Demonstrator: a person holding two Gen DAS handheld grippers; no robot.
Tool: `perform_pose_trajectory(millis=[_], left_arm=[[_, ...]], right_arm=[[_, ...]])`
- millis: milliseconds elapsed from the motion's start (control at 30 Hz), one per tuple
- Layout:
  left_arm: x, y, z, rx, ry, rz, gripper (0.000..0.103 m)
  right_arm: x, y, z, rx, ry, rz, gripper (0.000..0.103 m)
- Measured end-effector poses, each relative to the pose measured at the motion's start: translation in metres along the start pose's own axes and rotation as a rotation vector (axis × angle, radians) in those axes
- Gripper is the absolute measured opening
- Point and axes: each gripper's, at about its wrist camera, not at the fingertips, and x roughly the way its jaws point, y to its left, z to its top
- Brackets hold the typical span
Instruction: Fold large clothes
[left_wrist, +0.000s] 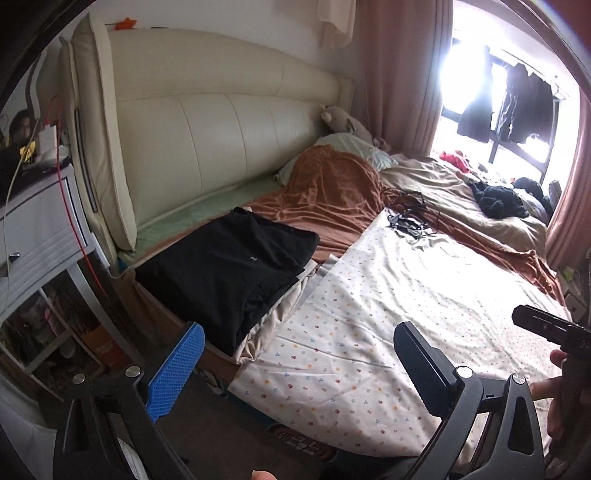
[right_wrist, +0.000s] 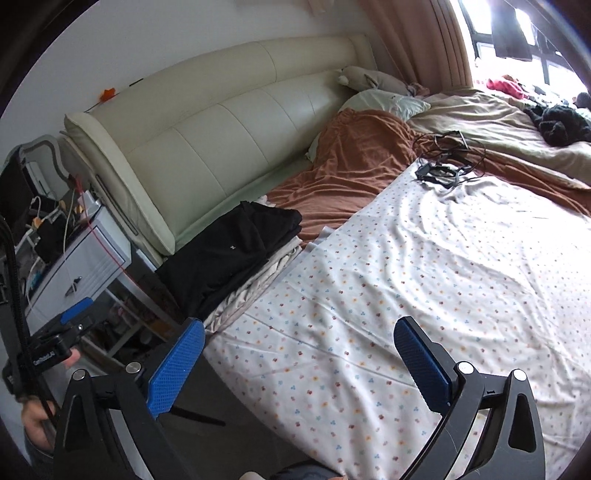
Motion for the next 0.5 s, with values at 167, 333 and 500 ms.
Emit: perform_pose_trajectory(millis=[167, 333, 500], left_arm=[[-0.038, -0.010, -0.012, 0.027, -0.047, -0.023, 0.103], [-0.072, -0.017, -0.029, 0.049, -0.080, -0.042, 0.103], [-0.101, -0.022, -0.048, 0.069, -0.092, -0.058, 0.103]], right_arm=[[-0.038, 0.010, -0.018, -0.021, -0.037, -0.029, 0.102], [-0.072, 0.019, -0.039, -0.039, -0.079, -0.034, 0.102], [-0.097, 0.024, -0.059, -0.051, -0.104, -0.060, 0.102]])
